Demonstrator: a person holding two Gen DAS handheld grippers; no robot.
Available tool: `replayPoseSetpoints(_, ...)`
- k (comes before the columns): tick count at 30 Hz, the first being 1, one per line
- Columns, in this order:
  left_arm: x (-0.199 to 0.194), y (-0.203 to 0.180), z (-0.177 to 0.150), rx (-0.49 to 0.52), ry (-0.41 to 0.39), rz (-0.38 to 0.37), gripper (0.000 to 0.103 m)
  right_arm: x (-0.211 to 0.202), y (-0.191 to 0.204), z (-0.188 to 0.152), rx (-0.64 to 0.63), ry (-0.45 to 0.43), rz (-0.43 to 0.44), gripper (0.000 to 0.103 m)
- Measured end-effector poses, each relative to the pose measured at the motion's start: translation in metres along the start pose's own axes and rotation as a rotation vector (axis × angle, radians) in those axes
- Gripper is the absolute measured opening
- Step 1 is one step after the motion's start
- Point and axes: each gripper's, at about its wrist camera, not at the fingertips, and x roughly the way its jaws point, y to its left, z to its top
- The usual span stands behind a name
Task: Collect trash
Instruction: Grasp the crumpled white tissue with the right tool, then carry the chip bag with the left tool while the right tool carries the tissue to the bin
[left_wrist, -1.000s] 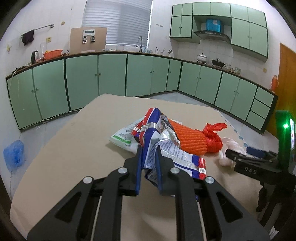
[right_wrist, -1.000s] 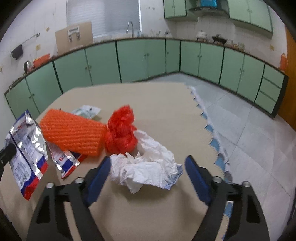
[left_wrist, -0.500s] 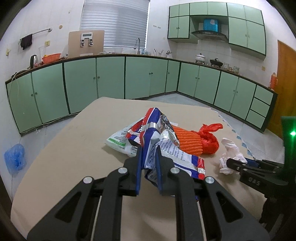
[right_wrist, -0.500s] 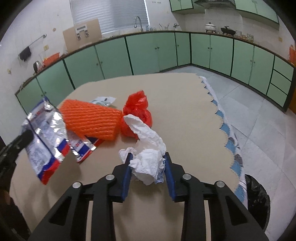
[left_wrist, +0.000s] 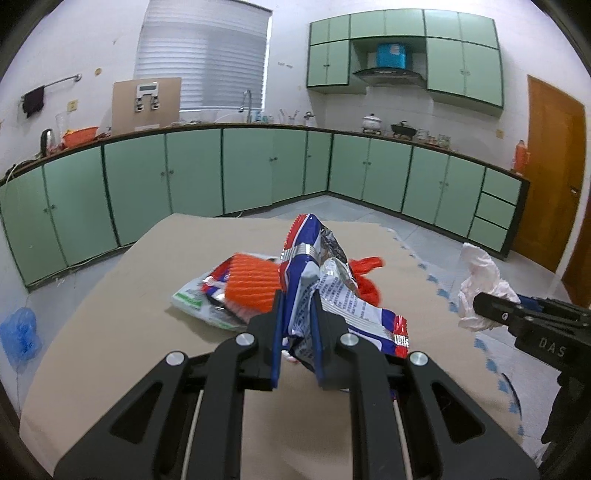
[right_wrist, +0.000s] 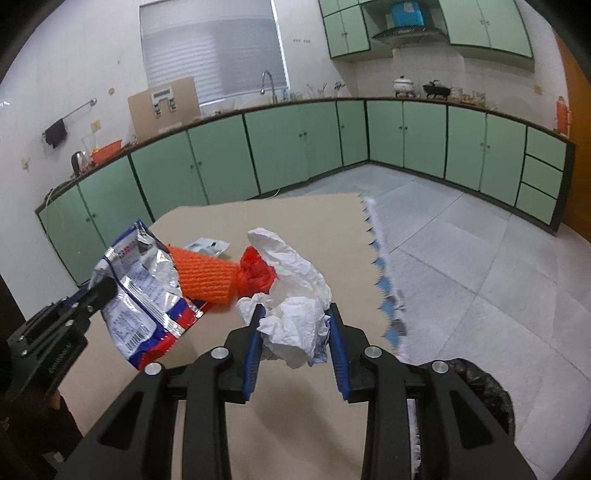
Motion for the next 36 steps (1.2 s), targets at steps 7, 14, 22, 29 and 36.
replayPoseSetpoints(7, -0.005, -0.044, 0.005, 0.04, -0.017, -0.087, 0.012, -0.031, -0.025, -0.002, 0.024, -0.042, -0.059, 0.033)
replayPoseSetpoints(14, -0.006, -0.097, -0.001, 0.089, -0.008, -0.192, 0.012, -0.06, -0.069, -0.016, 0.089, -0.056, -0.138, 0.033)
replayPoseSetpoints(22, -0.001, -0.16, -0.017, 0.133, 0.016, -0.31, 0.012, -0.085, -0.115, -0.037, 0.143, -0.052, -0.239, 0.033)
replayPoseSetpoints(29, 0.003, -0.207, -0.032, 0.189, 0.03, -0.381, 0.012, -0.096, -0.151, -0.055, 0.19, -0.036, -0.312, 0.033)
replayPoseSetpoints(36, 0.023, -0.241, -0.048, 0.237, 0.08, -0.41, 0.012, -0.089, -0.174, -0.074, 0.228, 0.001, -0.349, 0.033)
